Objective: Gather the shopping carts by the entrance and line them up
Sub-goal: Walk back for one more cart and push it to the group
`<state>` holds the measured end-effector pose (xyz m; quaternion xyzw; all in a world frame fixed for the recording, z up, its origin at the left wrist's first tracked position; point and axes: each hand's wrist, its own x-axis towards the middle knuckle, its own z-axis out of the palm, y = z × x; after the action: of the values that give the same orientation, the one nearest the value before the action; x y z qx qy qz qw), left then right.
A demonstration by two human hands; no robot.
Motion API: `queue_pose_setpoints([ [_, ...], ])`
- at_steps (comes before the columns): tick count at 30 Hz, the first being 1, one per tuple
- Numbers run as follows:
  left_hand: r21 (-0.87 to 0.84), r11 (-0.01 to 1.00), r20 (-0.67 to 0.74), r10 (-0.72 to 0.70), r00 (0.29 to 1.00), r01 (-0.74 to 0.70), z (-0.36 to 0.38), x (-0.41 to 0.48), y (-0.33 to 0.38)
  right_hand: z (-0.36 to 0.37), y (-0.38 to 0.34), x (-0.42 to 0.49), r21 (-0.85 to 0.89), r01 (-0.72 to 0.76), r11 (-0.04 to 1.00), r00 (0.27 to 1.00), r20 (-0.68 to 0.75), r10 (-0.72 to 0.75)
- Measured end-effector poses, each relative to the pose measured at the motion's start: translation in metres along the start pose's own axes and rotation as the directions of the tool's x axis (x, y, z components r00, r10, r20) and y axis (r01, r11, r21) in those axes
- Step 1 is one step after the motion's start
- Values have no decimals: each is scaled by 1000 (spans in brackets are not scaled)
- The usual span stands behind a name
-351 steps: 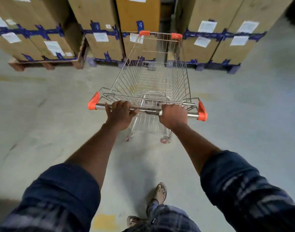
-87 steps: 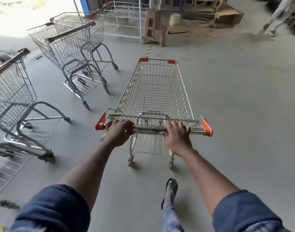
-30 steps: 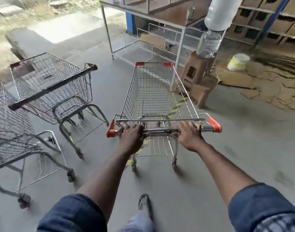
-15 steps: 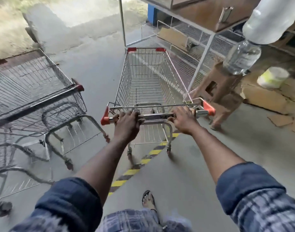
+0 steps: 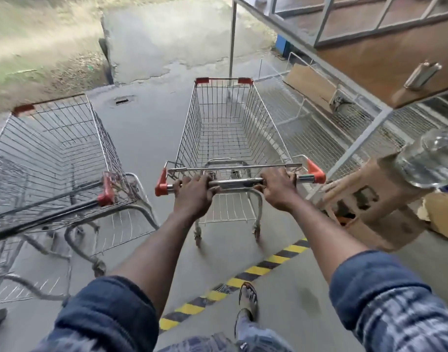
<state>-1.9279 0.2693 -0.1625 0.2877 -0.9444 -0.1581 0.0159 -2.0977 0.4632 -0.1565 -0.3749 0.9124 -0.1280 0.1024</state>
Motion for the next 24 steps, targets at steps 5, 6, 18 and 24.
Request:
queue_pose_setpoints([
  [5, -79, 994, 9, -75, 997, 75, -5, 80, 8, -26, 25, 111, -4, 126, 992, 992, 10, -126],
  [6, -89, 995, 15, -45, 999, 47, -8, 84, 10, -30, 28, 114, -7, 135, 991, 991, 8, -135],
  [18, -111, 991, 6, -78, 997, 78, -26, 161, -19, -31, 38, 236, -118, 151, 981, 987, -40, -156],
  [24, -126, 985, -97, -131, 987, 119, -22, 168, -14, -33, 27, 260, -106, 98, 989, 994, -39, -103],
])
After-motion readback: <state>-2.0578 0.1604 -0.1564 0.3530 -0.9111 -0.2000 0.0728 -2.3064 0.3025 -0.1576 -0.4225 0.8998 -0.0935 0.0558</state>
